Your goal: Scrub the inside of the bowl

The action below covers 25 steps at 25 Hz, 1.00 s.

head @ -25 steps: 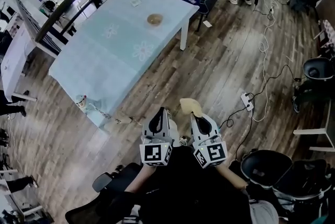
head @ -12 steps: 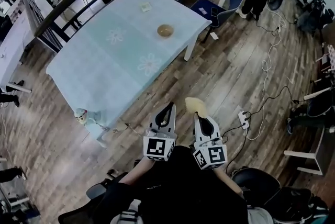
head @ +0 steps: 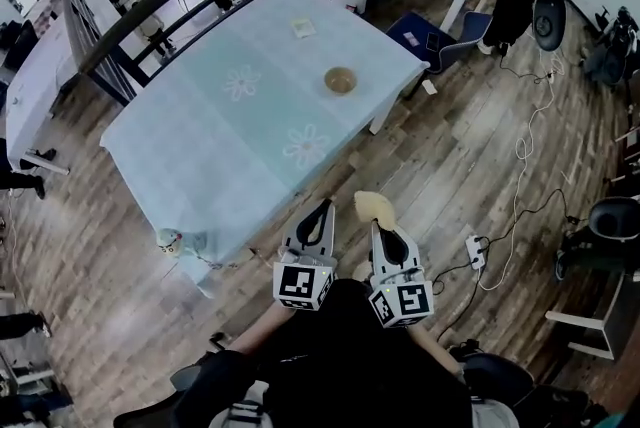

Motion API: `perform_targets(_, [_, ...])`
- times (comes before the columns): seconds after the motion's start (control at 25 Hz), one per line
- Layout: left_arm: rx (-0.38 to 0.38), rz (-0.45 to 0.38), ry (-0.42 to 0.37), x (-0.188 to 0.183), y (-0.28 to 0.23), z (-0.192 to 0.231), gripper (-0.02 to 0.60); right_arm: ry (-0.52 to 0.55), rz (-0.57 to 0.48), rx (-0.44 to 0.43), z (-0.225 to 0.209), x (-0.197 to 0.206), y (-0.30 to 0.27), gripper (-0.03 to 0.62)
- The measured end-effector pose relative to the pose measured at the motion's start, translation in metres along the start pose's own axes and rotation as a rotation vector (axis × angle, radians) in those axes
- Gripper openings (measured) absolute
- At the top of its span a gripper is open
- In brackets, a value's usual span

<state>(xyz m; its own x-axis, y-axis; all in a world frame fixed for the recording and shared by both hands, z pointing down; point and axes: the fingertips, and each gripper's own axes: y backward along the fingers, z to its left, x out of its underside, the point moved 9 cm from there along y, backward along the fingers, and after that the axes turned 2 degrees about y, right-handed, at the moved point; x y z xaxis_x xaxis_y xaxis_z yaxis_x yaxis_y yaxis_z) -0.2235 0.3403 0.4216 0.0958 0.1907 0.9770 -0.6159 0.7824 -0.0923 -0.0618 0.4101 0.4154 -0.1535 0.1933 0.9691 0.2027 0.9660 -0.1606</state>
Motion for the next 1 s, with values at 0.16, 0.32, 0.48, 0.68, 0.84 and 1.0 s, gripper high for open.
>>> perform_targets(0.16, [0.011, 0.017, -0.012, 0.003, -0.014, 0.0, 0.015, 0.0, 0.003, 0.012, -0.011, 0.0, -0.011, 0.038])
perform_targets(0.32, [0.0, 0.026, -0.012, 0.003, -0.035, -0.002, 0.015, -0.026, 0.009, 0.014, -0.03, -0.002, -0.027, 0.038])
perform_targets(0.48, [-0.04, 0.027, -0.016, 0.002, -0.055, -0.003, 0.015, -0.015, 0.008, -0.031, -0.05, -0.011, -0.049, 0.038])
perform_targets(0.68, [-0.109, 0.018, -0.01, -0.003, -0.101, -0.011, 0.015, -0.01, 0.021, -0.086, -0.096, -0.026, -0.084, 0.038])
perform_targets(0.84, [-0.169, 0.0, -0.013, -0.008, -0.137, -0.022, 0.015, 0.009, 0.02, -0.141, -0.133, -0.042, -0.108, 0.038])
perform_targets(1.0, [-0.232, -0.016, -0.002, -0.011, -0.171, -0.035, 0.015, 0.022, 0.032, -0.202, -0.168, -0.055, -0.128, 0.038])
